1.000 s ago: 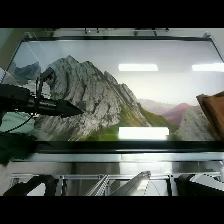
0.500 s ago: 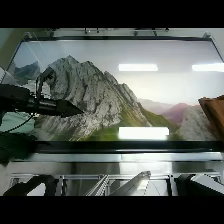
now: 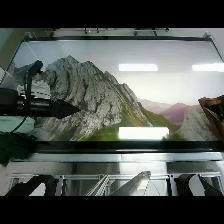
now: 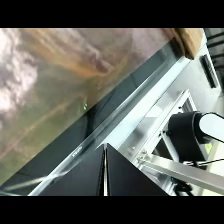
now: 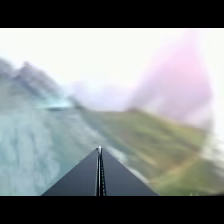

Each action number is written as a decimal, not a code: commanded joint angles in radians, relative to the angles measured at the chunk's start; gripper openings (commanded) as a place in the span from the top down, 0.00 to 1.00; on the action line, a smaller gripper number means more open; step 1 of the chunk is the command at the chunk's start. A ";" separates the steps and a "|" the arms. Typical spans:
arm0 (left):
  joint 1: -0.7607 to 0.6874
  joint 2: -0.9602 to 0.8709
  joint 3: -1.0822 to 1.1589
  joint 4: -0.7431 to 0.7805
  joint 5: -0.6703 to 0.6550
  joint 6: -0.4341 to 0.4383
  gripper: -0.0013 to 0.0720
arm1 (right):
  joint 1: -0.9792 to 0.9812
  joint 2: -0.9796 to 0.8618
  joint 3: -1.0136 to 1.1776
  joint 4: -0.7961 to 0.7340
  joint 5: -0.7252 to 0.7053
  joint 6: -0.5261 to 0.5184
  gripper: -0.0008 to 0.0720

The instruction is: Fold the shirts.

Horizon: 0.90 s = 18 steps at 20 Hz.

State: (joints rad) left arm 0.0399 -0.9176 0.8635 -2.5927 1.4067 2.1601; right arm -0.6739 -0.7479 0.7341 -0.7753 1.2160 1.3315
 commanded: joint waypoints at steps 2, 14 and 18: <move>0.000 0.233 -0.165 0.008 -0.037 -0.032 0.95 | 0.360 0.363 -0.155 -0.077 -0.232 -0.026 0.97; 0.001 0.528 -0.362 0.056 -0.152 -0.138 0.95 | 0.426 0.446 -0.218 -0.050 -0.280 0.045 0.97; 0.001 0.525 -0.360 0.053 -0.155 -0.140 0.95 | 0.426 0.446 -0.218 -0.050 -0.280 0.045 0.97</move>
State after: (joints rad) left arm 0.0399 -0.3996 0.5056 -2.5473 1.2613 2.0335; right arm -0.2493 -0.3031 0.5163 -0.8291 0.9367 1.3762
